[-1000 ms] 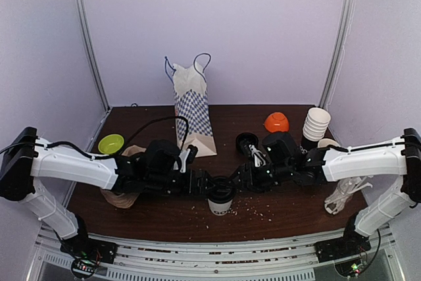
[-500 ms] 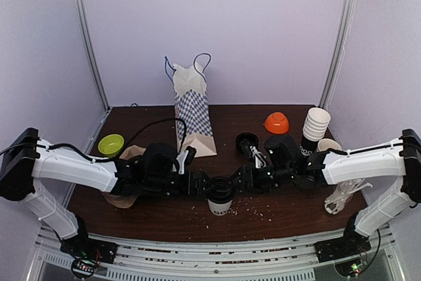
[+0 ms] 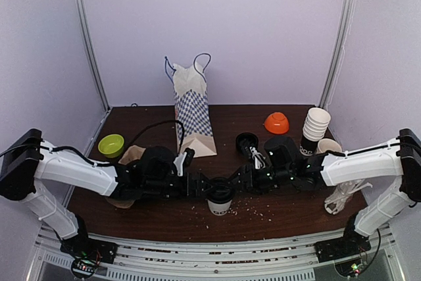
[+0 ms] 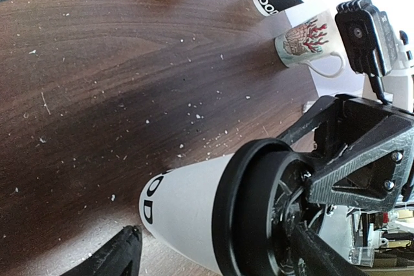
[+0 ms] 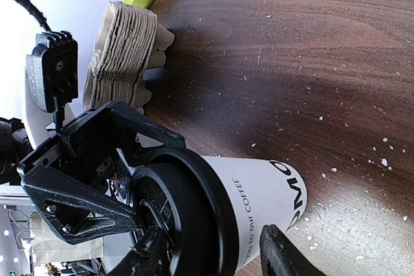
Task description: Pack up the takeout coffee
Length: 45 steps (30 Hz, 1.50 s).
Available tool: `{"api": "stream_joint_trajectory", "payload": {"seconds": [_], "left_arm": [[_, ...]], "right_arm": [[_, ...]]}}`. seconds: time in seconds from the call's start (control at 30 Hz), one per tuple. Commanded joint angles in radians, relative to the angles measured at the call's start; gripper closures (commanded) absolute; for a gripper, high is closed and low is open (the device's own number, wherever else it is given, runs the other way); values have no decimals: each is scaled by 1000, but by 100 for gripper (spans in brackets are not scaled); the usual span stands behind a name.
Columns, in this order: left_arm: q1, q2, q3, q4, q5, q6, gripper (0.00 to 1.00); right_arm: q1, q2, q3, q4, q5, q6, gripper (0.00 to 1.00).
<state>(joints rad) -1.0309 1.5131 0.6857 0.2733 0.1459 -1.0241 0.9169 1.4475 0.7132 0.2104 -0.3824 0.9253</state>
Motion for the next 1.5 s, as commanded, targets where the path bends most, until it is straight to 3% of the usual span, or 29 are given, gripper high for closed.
{"api": "stream_joint_trajectory", "payload": {"seconds": [0.0, 0.1, 0.37, 0.6, 0.83, 1.47], "left_arm": [[11, 45, -49, -68, 6, 3, 19], [11, 31, -46, -66, 16, 9, 18], [11, -44, 57, -157, 4, 73, 4], [3, -73, 83, -169, 22, 93, 2], [-16, -41, 81, -158, 45, 104, 2], [-17, 23, 23, -122, 42, 79, 9]], "right_arm": [[4, 48, -48, -105, 16, -3, 50], [5, 31, -42, -104, 7, -6, 48], [6, -71, 51, -152, -14, -32, 21], [41, -80, 53, -162, -30, -51, 10], [51, -46, 14, -126, -33, -35, 10], [56, 26, -58, -85, -24, -5, 25]]}}
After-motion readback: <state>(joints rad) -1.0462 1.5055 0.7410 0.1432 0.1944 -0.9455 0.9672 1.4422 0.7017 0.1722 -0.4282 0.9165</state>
